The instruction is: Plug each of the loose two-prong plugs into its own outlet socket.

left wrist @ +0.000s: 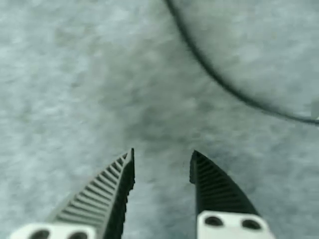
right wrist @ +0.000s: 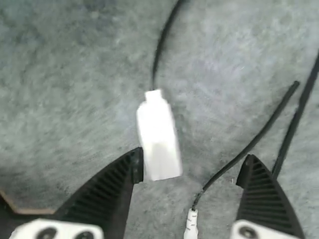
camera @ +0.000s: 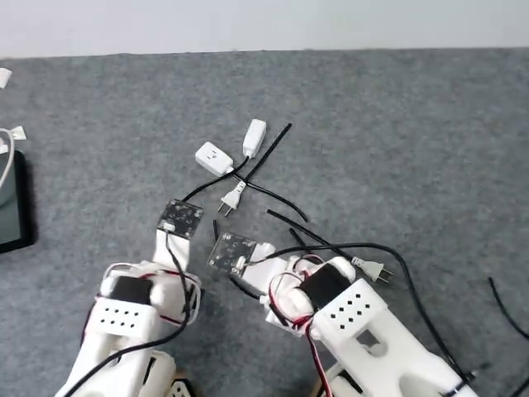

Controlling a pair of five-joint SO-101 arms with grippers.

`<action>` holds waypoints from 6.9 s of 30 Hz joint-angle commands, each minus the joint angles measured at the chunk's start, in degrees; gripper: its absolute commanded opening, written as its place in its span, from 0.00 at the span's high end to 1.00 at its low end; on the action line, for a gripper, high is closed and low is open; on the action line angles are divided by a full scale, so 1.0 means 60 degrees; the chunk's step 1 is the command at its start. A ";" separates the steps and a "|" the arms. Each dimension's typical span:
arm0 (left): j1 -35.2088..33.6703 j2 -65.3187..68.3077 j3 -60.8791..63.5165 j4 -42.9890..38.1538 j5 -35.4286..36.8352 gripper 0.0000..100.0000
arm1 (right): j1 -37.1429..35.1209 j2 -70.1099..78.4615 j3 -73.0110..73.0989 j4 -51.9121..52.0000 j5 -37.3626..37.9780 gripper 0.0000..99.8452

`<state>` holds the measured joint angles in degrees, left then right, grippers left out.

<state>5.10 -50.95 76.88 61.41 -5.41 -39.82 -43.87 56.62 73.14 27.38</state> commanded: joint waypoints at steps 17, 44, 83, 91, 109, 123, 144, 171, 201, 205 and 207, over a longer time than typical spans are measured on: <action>0.2315 0.2051 -0.1033 -0.1788 0.3912 0.75 | 0.1209 -0.0227 0.1026 -0.1473 -0.0381 0.80; 0.2359 0.7692 -0.6044 -0.1773 0.2051 0.99 | 0.4652 -0.0242 0.0762 -0.1546 -0.0469 0.97; 0.3443 0.7604 -0.5531 -0.0894 0.7678 0.98 | 0.5062 -0.0198 0.1055 -0.2132 -0.0454 0.97; 0.3355 0.7707 -0.5355 -0.1187 0.7678 0.98 | 0.5062 -0.0212 0.1070 -0.2132 -0.0440 0.97; 0.3341 0.8850 -0.6425 -0.0835 0.8015 0.99 | 0.5062 -0.0227 0.1070 -0.2147 -0.0381 0.97; 0.2872 0.8806 -0.7289 0.0147 0.5963 0.99 | 0.5062 -0.0227 0.1070 -0.2147 -0.0381 0.97; 0.2593 0.8762 -0.7626 -0.0894 0.3121 0.94 | 0.5077 -0.0212 0.1070 -0.2147 -0.0381 0.97; 0.0938 0.5055 -0.5253 -0.0264 0.4132 0.99 | 0.5062 -0.0139 0.1231 -0.2484 -0.0440 0.97; 0.0996 -0.3179 -0.0784 0.0015 -0.1670 0.78 | 0.5062 -0.0227 0.1348 -0.2689 -0.0454 0.97; 0.0996 -0.5495 -0.0051 0.0557 -0.1670 0.78 | 0.5062 -0.0227 0.1348 -0.2689 -0.0454 0.97; 0.1026 -0.6403 0.0286 0.0747 -0.1538 0.78 | 0.5062 -0.0227 0.1363 -0.2689 -0.0454 0.97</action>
<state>11.08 -77.85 76.62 63.69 -14.73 -10.20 -44.04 65.14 57.93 25.19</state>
